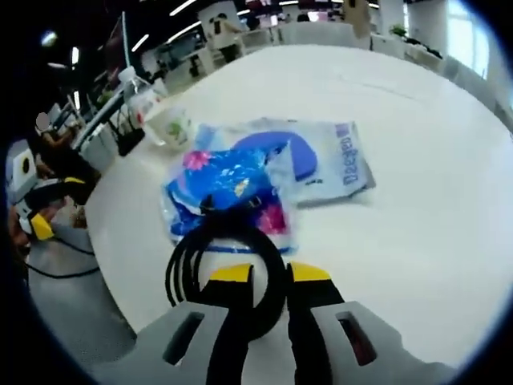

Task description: Arrange the tabletop items into an orderly group along one side of the table until the central work area is clear of visible clutter.

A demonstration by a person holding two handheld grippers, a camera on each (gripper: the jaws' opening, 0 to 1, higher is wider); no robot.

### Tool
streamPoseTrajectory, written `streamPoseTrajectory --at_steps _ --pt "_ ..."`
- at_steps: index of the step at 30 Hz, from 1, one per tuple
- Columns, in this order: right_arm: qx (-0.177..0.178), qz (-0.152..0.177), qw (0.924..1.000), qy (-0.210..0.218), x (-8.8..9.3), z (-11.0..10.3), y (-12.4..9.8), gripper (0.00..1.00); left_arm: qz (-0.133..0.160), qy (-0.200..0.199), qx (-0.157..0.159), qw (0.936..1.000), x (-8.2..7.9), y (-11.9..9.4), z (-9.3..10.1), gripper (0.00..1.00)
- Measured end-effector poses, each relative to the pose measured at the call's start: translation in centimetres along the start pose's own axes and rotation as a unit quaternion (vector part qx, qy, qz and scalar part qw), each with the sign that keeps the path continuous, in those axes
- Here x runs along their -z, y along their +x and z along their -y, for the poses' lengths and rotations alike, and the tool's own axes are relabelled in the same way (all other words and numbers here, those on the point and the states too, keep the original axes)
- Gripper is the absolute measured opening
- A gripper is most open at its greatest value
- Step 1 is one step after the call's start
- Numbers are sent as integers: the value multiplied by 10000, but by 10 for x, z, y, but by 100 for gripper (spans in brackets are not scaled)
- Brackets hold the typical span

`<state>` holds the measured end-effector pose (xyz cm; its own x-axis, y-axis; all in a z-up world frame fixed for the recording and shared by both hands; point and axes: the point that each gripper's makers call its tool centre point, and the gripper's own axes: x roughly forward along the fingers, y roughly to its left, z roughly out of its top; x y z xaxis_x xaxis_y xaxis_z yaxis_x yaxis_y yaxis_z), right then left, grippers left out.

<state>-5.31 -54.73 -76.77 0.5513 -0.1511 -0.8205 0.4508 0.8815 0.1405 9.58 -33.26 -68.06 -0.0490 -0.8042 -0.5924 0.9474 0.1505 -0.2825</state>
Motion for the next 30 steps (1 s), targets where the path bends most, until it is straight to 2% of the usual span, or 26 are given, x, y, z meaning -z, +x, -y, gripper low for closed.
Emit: streamPoseTrajectory --at_steps 3,7,8,12,19,25,30 --pt "-23 -31 9999 96 0 1 0 5 -36 36 -16 10000 0 1 0 82" --pt "-43 38 10000 -81 -2 -1 -4 4 -56 44 -11 10000 1 1 0 82" --pt "-52 110 9998 -143 -4 -1 -5 0 -59 43 -9 10000 1 1 0 82" --pt "-65 254 9994 -236 -5 -5 -12 0 -94 101 -7 9999 0 1 2 81" --pt "-82 318 9994 -142 -5 -6 -13 0 -69 112 12 9999 -4 3 3 82" --pt "-95 489 9984 -262 -12 -10 -20 0 -32 90 -9 10000 -8 3 1 82" --pt "-150 680 9960 -559 -23 -22 -33 0 -43 106 18 9999 -10 4 2 81"
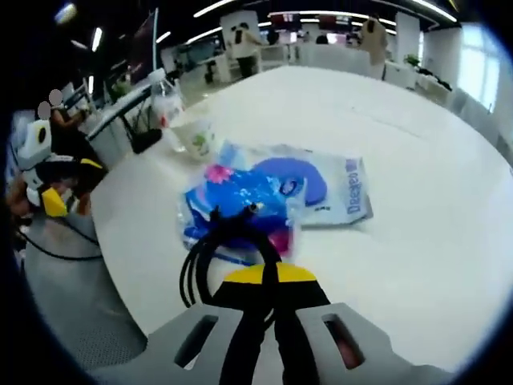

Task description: Arrange the tabletop items into an orderly group along one side of the table until the central work area is clear of visible clutter.

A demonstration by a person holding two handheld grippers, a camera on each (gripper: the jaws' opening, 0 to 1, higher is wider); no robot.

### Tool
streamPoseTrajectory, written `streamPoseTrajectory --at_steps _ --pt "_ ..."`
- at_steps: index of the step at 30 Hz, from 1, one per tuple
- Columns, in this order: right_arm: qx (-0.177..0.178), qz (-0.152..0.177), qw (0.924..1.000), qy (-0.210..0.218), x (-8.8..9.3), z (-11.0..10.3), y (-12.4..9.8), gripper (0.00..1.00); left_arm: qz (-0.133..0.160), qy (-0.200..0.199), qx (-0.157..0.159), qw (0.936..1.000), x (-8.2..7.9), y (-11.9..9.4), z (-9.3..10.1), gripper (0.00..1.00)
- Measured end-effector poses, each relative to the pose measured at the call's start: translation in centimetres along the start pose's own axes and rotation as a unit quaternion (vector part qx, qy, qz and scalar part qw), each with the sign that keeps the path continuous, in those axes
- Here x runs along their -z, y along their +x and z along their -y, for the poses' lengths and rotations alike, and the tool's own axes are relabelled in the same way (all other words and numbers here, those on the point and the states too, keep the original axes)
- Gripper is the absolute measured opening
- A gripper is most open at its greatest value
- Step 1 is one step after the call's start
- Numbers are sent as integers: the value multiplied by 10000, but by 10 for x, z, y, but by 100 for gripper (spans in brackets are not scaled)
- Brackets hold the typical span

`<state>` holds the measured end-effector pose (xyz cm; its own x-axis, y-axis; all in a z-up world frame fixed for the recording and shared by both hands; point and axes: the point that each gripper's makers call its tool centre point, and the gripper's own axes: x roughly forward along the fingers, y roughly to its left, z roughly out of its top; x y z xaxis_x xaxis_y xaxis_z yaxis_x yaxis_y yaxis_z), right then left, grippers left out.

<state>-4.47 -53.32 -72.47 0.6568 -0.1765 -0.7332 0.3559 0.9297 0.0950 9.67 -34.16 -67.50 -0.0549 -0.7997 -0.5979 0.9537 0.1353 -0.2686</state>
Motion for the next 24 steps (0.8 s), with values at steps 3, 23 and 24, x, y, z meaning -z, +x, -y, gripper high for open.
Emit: streamPoseTrajectory --at_steps 3,23,24 --pt "-1 101 9998 -149 -7 -4 -5 0 7 -9 12 10000 -1 0 0 81" --pt "-192 560 9978 -285 -30 -31 -43 0 134 -142 -98 9998 -7 -4 -11 81" --pt "-188 588 9978 -253 -31 -30 -45 0 130 -138 -97 9998 -7 -4 -11 81"
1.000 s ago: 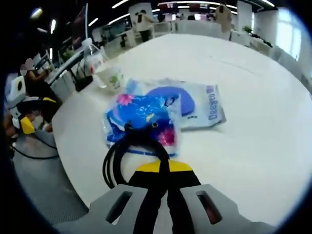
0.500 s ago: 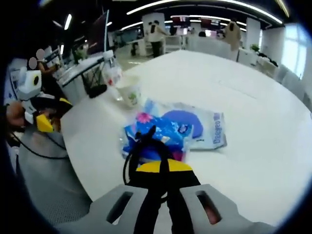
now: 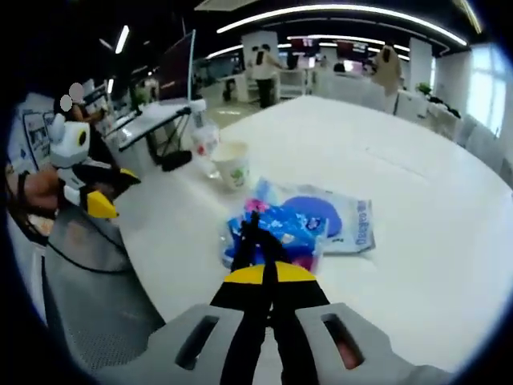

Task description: Arrange the tabletop items into an orderly group along one side of the table until the central work area is clear of visible clutter.

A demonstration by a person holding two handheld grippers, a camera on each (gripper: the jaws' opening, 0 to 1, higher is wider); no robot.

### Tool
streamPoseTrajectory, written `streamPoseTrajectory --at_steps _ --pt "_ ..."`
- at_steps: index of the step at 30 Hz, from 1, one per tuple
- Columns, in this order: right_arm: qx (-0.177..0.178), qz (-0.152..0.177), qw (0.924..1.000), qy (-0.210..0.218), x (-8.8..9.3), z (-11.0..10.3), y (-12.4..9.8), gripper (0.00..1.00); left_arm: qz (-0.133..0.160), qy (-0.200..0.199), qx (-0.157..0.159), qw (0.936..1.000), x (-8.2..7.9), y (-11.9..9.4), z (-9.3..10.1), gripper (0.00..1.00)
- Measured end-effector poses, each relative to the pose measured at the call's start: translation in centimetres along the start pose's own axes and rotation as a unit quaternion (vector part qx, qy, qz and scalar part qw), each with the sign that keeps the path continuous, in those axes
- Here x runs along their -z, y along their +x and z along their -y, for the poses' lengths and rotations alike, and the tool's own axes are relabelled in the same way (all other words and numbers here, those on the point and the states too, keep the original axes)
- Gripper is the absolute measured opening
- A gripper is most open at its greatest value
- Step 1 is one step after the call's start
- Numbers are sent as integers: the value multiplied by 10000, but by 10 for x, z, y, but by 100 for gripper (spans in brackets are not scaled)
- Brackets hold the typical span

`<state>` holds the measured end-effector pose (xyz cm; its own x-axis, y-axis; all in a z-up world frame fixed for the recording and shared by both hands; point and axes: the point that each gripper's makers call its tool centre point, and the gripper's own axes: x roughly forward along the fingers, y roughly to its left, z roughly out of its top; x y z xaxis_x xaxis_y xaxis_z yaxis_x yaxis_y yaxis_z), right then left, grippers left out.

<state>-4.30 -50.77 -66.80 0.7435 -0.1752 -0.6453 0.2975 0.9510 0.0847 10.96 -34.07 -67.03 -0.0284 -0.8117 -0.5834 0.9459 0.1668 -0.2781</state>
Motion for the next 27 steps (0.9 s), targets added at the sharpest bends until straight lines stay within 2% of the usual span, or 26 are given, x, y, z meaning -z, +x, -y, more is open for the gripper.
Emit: streamPoseTrajectory --at_steps 15,27 --pt "156 408 9990 74 -27 9 -24 0 22 -21 -15 10000 0 -1 -2 81" --pt "814 733 9923 574 -35 72 -59 0 1 11 9 10000 -2 0 -2 80"
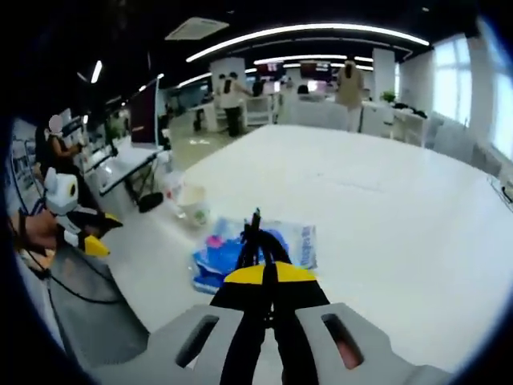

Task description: Arrange the tabletop items into an orderly group along one side of the table until the central work area is clear of visible clutter.

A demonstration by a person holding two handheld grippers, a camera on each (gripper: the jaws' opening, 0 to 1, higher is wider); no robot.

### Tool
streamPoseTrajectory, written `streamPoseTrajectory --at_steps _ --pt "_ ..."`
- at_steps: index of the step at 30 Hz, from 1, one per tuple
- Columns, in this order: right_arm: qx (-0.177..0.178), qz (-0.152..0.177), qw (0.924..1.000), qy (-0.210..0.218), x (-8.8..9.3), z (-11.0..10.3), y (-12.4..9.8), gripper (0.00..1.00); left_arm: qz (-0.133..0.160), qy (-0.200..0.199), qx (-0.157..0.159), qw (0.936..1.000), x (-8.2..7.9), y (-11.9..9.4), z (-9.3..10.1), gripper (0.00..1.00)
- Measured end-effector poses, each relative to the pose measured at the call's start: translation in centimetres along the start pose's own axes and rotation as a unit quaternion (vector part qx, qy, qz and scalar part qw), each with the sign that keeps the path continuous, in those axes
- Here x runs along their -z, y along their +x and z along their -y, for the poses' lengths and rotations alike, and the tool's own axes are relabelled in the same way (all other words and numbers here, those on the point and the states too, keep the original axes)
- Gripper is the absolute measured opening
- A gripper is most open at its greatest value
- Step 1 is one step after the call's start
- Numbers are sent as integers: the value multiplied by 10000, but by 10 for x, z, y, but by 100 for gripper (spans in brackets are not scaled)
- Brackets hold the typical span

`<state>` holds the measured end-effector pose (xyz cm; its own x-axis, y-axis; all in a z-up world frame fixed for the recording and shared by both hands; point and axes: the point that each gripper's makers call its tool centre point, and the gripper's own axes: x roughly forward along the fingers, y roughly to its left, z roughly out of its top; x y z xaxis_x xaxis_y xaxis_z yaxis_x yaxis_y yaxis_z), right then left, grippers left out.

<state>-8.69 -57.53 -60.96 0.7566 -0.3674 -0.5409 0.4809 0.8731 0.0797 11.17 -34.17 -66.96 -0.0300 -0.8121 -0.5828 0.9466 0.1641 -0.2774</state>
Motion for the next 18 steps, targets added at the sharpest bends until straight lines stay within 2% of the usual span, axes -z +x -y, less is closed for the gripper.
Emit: streamPoseTrajectory --at_steps 8,18 --pt "373 -17 9989 286 7 41 -2 0 -18 -4 6 10000 0 0 1 80" --pt "682 -57 9962 548 12 78 3 0 35 10 -29 10000 -3 -3 0 80"
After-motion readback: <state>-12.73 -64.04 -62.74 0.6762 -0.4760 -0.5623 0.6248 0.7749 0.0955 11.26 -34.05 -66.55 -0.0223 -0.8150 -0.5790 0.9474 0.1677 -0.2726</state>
